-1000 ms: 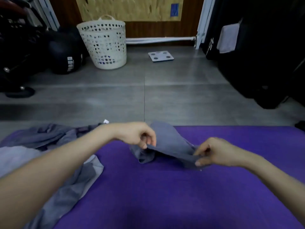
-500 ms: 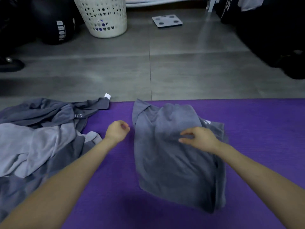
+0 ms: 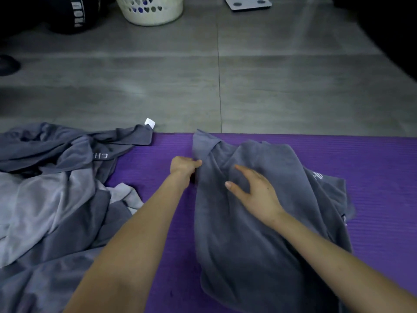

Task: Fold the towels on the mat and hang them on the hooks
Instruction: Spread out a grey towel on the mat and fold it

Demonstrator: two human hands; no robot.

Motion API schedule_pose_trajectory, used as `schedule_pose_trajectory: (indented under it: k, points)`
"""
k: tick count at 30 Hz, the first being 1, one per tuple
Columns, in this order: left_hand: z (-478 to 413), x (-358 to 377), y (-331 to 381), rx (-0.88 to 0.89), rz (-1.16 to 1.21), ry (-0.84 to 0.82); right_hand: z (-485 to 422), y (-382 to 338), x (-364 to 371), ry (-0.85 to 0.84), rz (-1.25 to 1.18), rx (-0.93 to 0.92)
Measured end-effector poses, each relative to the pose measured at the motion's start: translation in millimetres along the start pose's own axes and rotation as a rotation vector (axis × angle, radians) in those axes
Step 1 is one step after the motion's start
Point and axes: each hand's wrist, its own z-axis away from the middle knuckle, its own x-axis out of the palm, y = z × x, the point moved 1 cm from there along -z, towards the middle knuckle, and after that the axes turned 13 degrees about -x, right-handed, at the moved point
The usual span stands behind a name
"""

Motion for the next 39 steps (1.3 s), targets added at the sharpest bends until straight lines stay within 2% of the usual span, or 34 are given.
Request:
schedule_pose_trajectory:
  k: [2, 4, 7, 9, 11, 15, 17, 20, 23, 25, 30, 33, 37, 39]
  points:
    - [9.9, 0.5, 3.2, 0.045, 0.08, -0.06, -10.6, 2.0, -4.7, 0.044, -0.095, 0.057]
    - [30.4, -3.5, 4.8, 0.2, 0.131, -0.149, -24.4, 2.1, -11.9, 0.109, -0.228, 0.119]
    - [59.3, -11.8, 1.5, 0.488, -0.035, -0.239, -49.3, -3.8, -20.2, 0.227, -0.446, 0.172]
    - [75.4, -14.8, 2.5, 0.602, -0.099, -0.294, -64.4, -15.9, -25.0, 0.262, -0.565, 0.188]
    - [88.7, -14.6, 6.7, 0.672, -0.085, -0.334, -74.7, -28.2, -30.8, 0.25, -0.577, 0.172]
    - [111.0, -13.6, 17.6, 0.665, 0.014, -0.353, -76.4, -46.0, -42.4, 0.165, -0.724, 0.175]
    - [117.6, -15.5, 19.5, 0.674, 0.024, -0.343, -70.3, -50.8, -49.8, 0.192, -0.802, 0.153]
    - [128.3, -21.1, 18.8, 0.614, 0.036, -0.418, -57.8, -57.4, -65.1, 0.281, -0.838, 0.113]
    - [143.5, -29.1, 19.5, 0.555, -0.046, -0.509, -40.4, -67.5, -79.7, 0.327, -0.812, 0.041]
    - [155.9, -35.9, 22.0, 0.587, -0.164, -0.525, -26.9, -77.9, -90.4, 0.349, -0.8, -0.002]
    - [193.1, -60.1, 12.7, 0.611, -0.447, -0.493, 1.9, -101.0, -124.0, 0.445, -0.728, -0.079]
    - [205.9, -88.7, 0.8, 0.647, -0.5, -0.437, 5.2, -111.4, -147.1, 0.528, -0.689, -0.071]
    - [224.2, -142.2, -1.0, 0.643, -0.35, -0.184, -18.3, -155.7, -150.6, 0.491, -0.556, -0.186]
    - [232.3, -164.4, -1.5, 0.66, -0.415, 0.022, -40.4, -179.5, -130.2, 0.478, -0.455, -0.232]
